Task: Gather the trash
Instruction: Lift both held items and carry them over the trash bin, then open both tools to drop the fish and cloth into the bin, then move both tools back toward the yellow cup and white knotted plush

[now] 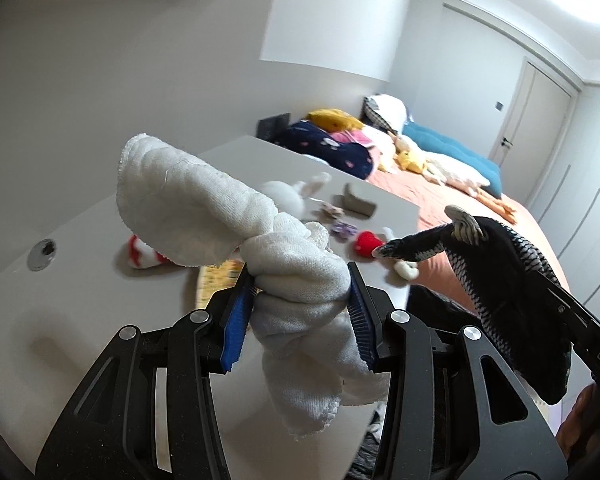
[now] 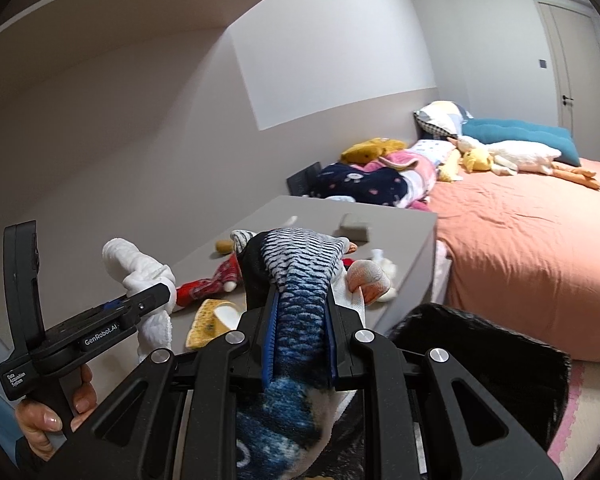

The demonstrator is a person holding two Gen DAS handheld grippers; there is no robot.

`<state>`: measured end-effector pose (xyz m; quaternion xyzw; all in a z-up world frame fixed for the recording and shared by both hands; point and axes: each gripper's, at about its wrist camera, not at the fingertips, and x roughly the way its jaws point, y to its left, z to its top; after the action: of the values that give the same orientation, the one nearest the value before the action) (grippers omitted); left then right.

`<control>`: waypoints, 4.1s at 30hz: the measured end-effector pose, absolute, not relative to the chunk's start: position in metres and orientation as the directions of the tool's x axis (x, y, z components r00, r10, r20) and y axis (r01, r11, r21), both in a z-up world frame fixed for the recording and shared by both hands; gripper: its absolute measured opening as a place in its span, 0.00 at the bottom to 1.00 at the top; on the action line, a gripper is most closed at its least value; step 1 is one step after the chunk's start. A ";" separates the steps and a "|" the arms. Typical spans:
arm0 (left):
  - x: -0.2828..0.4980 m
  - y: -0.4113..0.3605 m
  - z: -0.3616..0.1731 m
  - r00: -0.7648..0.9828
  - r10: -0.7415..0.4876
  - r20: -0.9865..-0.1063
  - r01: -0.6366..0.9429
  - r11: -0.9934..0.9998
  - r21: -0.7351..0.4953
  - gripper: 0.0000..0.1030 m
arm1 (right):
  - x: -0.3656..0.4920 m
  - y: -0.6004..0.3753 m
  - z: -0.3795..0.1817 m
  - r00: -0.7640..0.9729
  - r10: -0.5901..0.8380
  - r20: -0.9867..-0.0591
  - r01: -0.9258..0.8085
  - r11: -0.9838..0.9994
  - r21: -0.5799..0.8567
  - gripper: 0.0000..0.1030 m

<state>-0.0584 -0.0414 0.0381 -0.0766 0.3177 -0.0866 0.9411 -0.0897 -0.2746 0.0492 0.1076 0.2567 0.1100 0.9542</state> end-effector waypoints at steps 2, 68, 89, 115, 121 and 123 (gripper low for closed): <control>-0.056 -0.053 0.037 0.777 -0.224 -0.588 0.135 0.972 -0.193 0.43 | -0.092 -0.285 0.048 0.848 0.249 -0.467 -0.135 0.955 0.263 0.20; -0.050 -0.244 -0.001 0.592 -0.416 -0.690 0.516 0.854 -0.072 0.94 | -0.134 -0.436 0.024 0.833 -0.138 -0.536 0.287 0.935 0.206 0.68; -0.045 -0.226 -0.003 0.607 -0.391 -0.692 0.491 0.869 -0.061 0.94 | -0.124 -0.425 0.021 0.834 -0.101 -0.543 0.251 0.945 0.210 0.68; -0.018 -0.116 -0.012 0.664 -0.240 -0.709 0.278 0.958 -0.063 0.94 | -0.064 -0.332 0.011 0.808 0.056 -0.587 0.066 0.980 0.186 0.68; -0.009 -0.087 -0.016 0.673 -0.198 -0.713 0.231 0.972 -0.052 0.94 | -0.047 -0.315 0.004 0.793 0.084 -0.603 0.034 0.983 0.182 0.69; -0.008 -0.079 -0.018 0.676 -0.184 -0.713 0.218 0.975 -0.044 0.94 | -0.041 -0.312 0.001 0.787 0.089 -0.610 0.031 0.982 0.184 0.68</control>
<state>-0.0076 -0.0785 -0.0182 0.0221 0.3872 -0.1096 0.9152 -0.0414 -0.3118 0.0009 0.0923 0.3258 0.0154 0.9408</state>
